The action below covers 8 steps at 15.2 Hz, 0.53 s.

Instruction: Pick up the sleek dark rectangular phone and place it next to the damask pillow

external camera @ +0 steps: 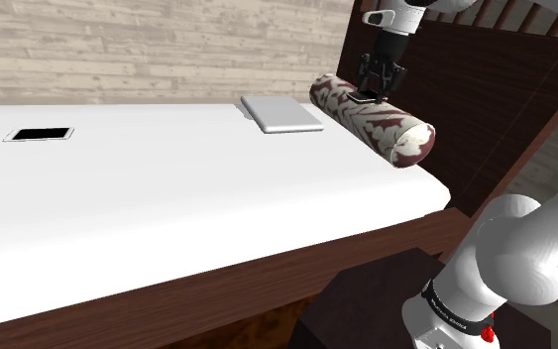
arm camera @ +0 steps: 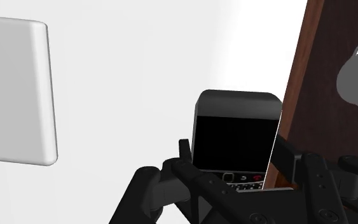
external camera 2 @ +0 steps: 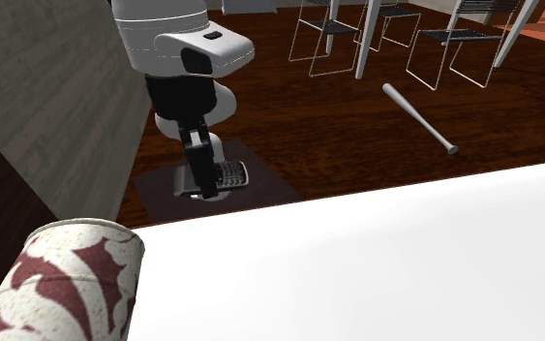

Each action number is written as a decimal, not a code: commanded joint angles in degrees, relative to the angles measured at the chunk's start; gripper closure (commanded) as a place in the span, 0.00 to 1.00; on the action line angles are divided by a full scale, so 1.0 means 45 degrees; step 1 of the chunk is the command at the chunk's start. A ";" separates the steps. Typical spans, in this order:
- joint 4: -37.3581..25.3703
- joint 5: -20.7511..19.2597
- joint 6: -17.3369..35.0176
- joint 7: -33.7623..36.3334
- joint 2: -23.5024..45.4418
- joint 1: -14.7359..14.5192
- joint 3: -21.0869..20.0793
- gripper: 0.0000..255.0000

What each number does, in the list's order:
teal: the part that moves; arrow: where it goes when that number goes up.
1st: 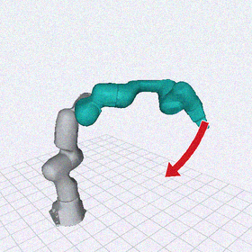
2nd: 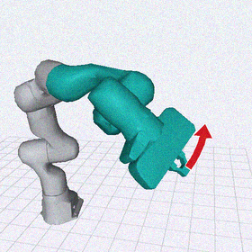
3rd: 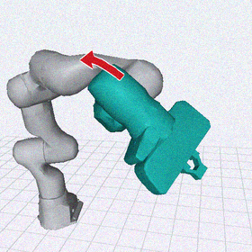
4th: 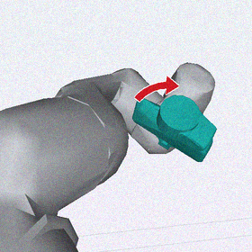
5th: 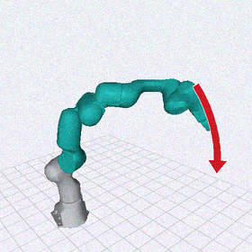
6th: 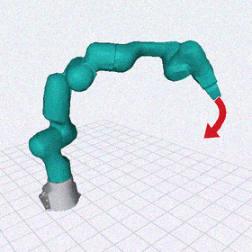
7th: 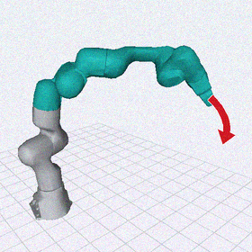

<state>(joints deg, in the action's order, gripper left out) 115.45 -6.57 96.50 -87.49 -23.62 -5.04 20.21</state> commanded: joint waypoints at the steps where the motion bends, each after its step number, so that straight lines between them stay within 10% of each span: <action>1: 0.0291 -0.0250 -0.0079 -0.0546 -0.0421 0.0257 0.0363 1.00; 8: 0.0600 -0.1049 -0.0425 -0.2409 -0.1305 0.1036 0.1694 1.00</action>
<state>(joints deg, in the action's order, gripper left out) 118.31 -10.84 95.05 -97.22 -29.03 -0.80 27.16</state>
